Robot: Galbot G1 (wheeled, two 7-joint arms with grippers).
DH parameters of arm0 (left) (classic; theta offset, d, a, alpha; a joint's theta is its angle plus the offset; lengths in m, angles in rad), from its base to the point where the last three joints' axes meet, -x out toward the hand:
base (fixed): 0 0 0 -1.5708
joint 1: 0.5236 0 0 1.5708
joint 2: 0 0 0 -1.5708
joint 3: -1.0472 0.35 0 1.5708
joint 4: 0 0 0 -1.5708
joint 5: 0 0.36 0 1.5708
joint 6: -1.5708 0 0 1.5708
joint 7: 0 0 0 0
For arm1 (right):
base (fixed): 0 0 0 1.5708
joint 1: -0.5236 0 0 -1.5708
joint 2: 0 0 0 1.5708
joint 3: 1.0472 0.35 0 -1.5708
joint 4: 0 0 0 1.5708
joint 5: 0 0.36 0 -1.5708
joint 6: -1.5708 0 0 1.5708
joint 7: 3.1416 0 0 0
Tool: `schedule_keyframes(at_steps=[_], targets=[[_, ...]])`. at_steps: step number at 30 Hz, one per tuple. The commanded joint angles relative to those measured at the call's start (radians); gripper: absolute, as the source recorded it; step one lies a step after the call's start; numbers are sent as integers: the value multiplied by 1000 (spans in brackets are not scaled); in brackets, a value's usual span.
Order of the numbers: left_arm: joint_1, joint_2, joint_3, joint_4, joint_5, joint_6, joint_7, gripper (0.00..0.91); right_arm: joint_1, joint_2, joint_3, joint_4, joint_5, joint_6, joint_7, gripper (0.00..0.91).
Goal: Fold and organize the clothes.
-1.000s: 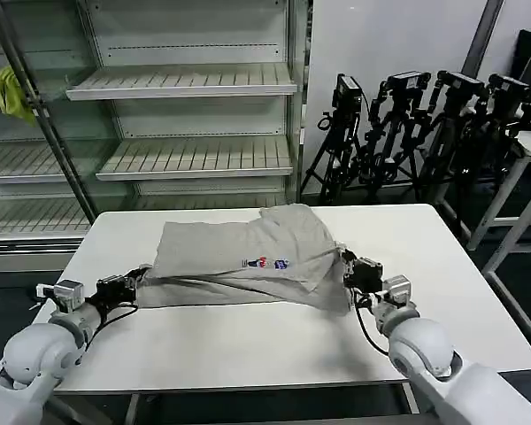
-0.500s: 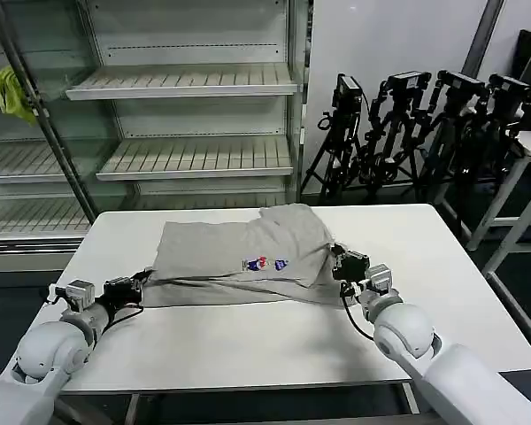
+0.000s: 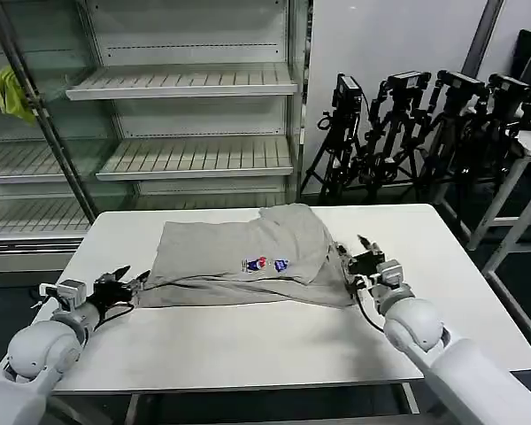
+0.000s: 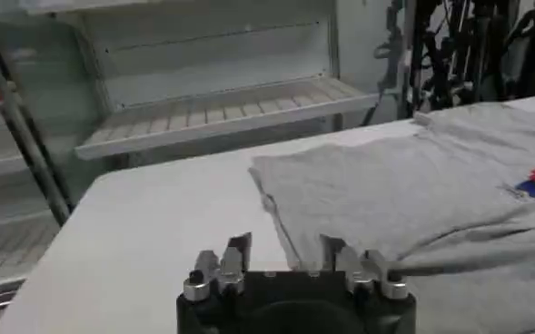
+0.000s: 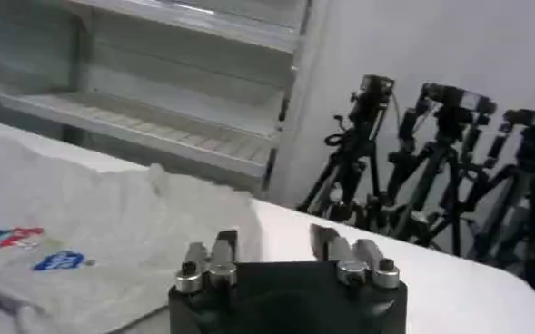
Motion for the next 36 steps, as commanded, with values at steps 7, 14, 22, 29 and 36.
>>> schedule_keyframes(at_steps=[7,14,22,29,36], targets=[[278,26,-130,-217,-66,63,-27,907,-277,-118,163,247,78,-53,28,907],[250,-23,-68,-194,-33,64,-35,907,-368,-112,185,290,71,-59,34,907],[183,-47,-35,-142,-26,58,-25,907,-340,-34,124,243,30,-54,30,907],[139,-50,-11,-99,-25,53,-19,907,-321,20,79,197,-2,-49,26,907],[96,-53,16,-69,-20,49,-13,907,-297,56,50,138,-21,-39,18,907]])
